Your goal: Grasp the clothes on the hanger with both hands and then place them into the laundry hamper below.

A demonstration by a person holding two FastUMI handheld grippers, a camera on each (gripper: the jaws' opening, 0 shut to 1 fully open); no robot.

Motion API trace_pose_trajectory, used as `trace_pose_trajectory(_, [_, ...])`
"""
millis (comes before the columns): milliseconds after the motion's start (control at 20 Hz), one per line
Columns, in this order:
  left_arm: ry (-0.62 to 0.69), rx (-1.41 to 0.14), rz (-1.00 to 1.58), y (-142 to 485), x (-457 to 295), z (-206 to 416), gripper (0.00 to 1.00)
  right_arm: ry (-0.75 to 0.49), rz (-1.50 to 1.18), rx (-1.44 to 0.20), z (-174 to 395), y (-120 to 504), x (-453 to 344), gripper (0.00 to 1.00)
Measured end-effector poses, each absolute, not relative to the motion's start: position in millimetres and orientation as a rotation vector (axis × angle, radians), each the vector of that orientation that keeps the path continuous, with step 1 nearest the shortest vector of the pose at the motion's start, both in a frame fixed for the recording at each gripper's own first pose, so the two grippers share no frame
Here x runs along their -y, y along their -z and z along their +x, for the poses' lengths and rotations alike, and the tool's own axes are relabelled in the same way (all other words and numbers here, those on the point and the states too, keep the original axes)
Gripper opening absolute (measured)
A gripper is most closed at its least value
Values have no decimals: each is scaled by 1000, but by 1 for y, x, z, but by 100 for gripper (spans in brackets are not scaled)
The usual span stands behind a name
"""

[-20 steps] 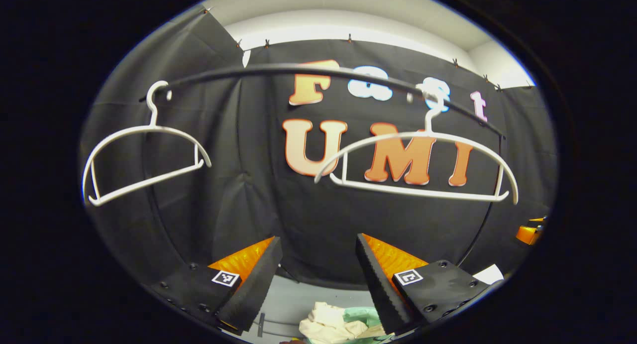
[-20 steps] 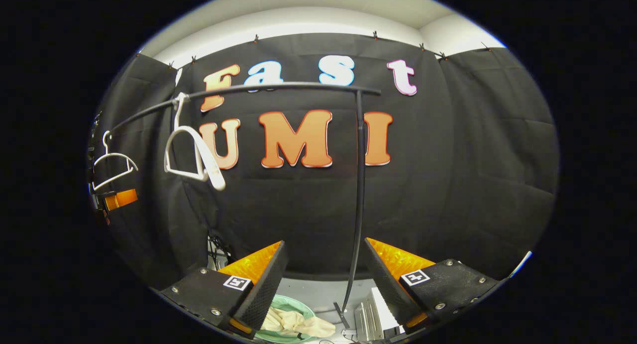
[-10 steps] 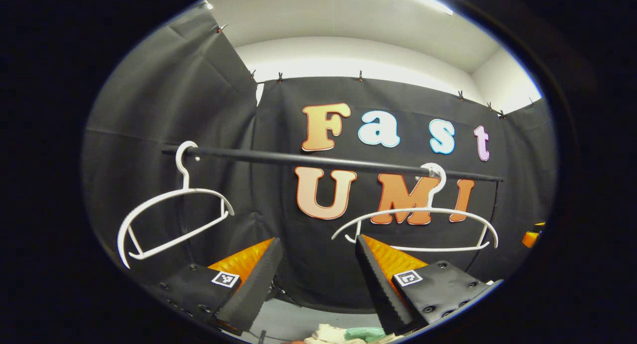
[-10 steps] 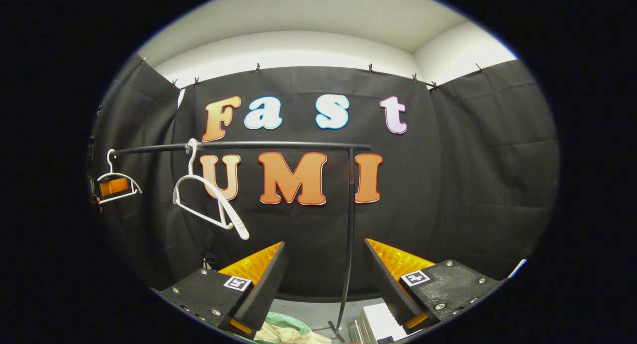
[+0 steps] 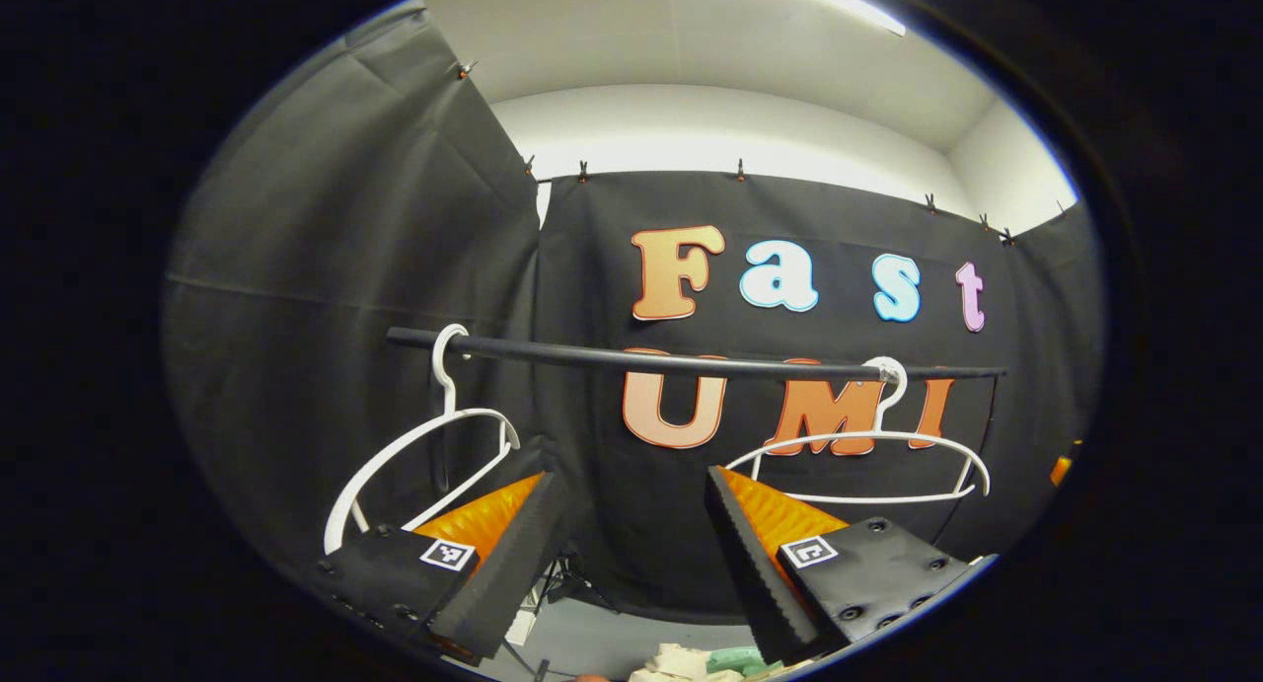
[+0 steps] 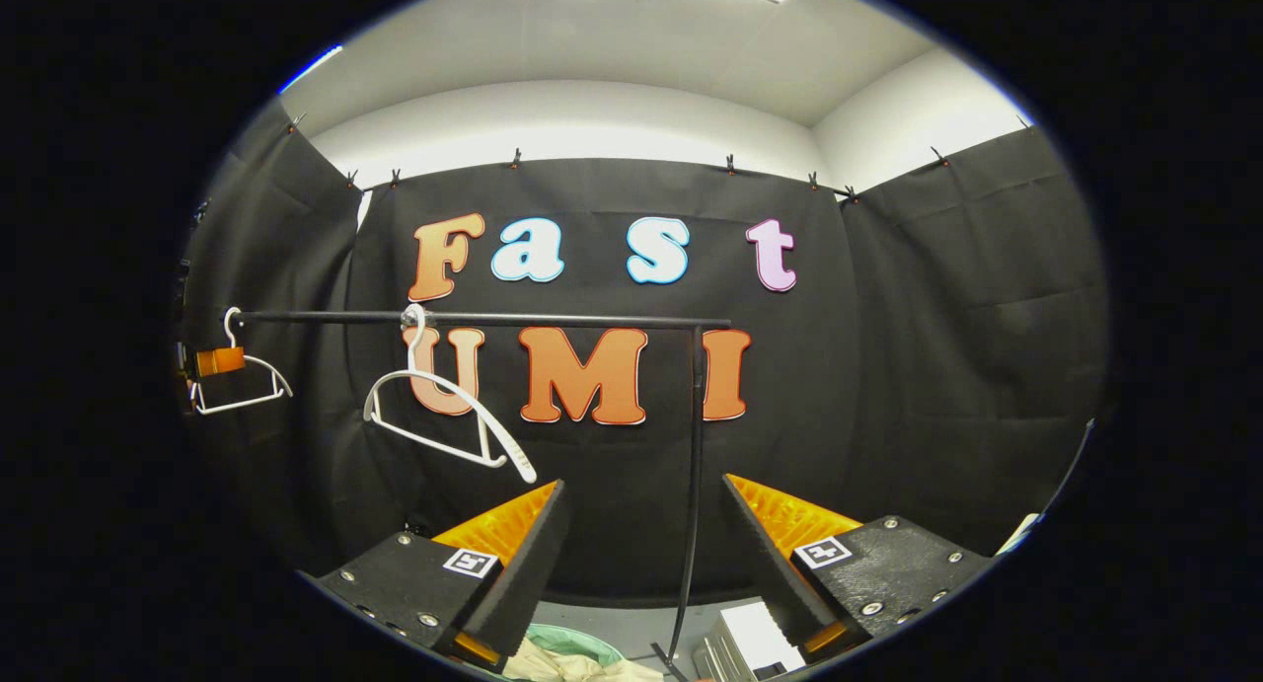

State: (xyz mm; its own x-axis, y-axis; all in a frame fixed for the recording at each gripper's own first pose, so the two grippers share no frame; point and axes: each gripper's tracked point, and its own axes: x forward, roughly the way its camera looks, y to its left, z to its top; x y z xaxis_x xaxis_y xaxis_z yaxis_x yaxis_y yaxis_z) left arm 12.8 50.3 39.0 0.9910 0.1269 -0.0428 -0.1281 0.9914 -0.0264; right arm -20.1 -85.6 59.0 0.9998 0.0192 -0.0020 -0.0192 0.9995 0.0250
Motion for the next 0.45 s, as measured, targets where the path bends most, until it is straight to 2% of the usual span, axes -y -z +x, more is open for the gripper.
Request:
trace_pose_trajectory(50, [-127,-42,-35,-41,-54,11,94,-14,27,-7,-25,-58,84,94])
trace_pose_trajectory(150, [-135,-30,-26,-48,-65,7,100,-14,28,-9,-32,-59,81,94])
trace_pose_trajectory(200, [-143,-20,-20,-52,-69,5,96,-13,28,-9,-34,-60,80,94])
trace_pose_trajectory(300, [-149,-12,-15,-56,-74,3,99,-5,25,-3,-34,-64,81,94])
trace_pose_trajectory(350, [-152,-11,-17,-56,-76,2,94,-4,26,4,-34,-67,82,94])
trace_pose_trajectory(400, [-158,-9,-25,-57,-78,2,99,-6,26,5,-32,-68,82,94])
trace_pose_trajectory(450, [-164,-6,-37,-58,-80,2,99,-11,23,3,-31,-67,81,94])
